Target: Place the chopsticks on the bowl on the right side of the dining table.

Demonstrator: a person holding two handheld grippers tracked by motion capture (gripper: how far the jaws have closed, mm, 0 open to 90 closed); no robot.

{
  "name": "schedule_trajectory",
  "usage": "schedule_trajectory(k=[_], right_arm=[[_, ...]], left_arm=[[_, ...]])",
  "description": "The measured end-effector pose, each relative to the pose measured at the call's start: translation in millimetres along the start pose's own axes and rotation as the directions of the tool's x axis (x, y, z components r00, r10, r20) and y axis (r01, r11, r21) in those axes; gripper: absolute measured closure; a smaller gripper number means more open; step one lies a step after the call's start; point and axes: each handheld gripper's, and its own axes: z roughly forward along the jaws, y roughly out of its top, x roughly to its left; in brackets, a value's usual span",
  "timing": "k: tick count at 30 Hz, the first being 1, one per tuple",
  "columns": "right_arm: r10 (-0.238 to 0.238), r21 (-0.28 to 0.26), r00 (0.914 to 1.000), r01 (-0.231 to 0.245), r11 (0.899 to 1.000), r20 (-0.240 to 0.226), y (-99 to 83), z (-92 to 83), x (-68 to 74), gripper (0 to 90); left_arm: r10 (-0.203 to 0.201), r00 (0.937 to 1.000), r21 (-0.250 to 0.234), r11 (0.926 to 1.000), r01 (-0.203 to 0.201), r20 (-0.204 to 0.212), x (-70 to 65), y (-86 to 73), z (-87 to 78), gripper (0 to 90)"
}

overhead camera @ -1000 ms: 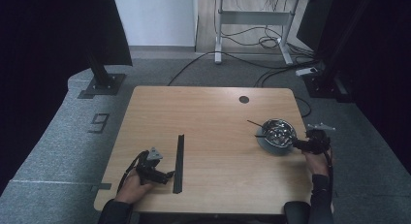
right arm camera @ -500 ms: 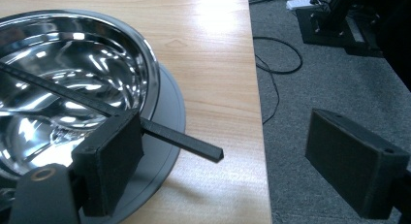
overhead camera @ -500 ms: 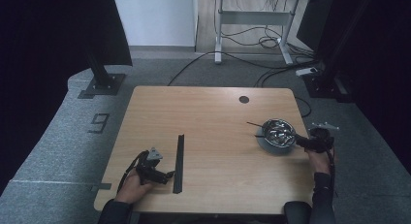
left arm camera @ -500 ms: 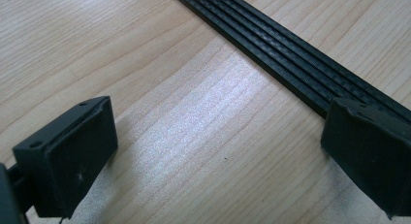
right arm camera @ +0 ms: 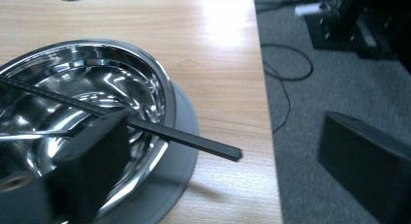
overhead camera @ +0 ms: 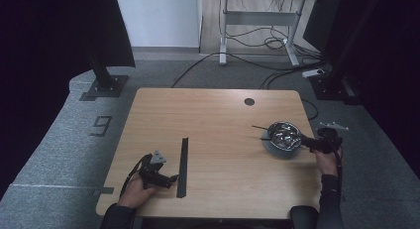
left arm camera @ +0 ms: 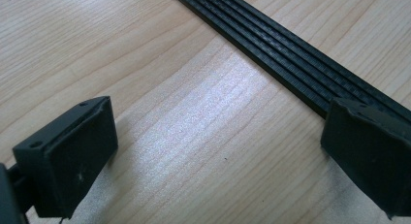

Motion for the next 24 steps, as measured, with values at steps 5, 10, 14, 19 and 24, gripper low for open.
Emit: schedule_trajectory(k=[5,10,14,19,24], right_arm=[[-0.042,0.013,0.9982,0.043,0.999,-0.042,14.0,5.5,20.6,0.0],[-0.088,0.029,0.9947,0.089,0.996,-0.054,29.0,16.1,45.6,0.0],[-0.114,0.051,0.9912,0.118,0.992,-0.067,41.1,28.7,67.1,0.0],[-0.134,0.050,0.9904,0.135,0.990,-0.034,44.8,44.1,83.1,0.0],[-0.103,0.058,0.9947,0.102,0.993,0.007,43.0,48.7,75.2,0.0]], left_arm=[[-0.001,1.0000,0.000,1.0000,0.001,-0.001,0.0,0.0,0.0,0.0],[-0.002,1.0000,0.000,1.0000,0.002,-0.002,-0.1,0.0,0.0,0.0],[-0.003,1.0000,0.000,1.0000,0.003,-0.003,-0.1,0.0,0.0,0.0],[-0.005,1.0000,0.000,1.0000,0.005,-0.005,-0.3,0.0,0.0,0.0],[-0.005,1.0000,0.000,1.0000,0.005,-0.005,-0.3,0.0,0.0,0.0]])
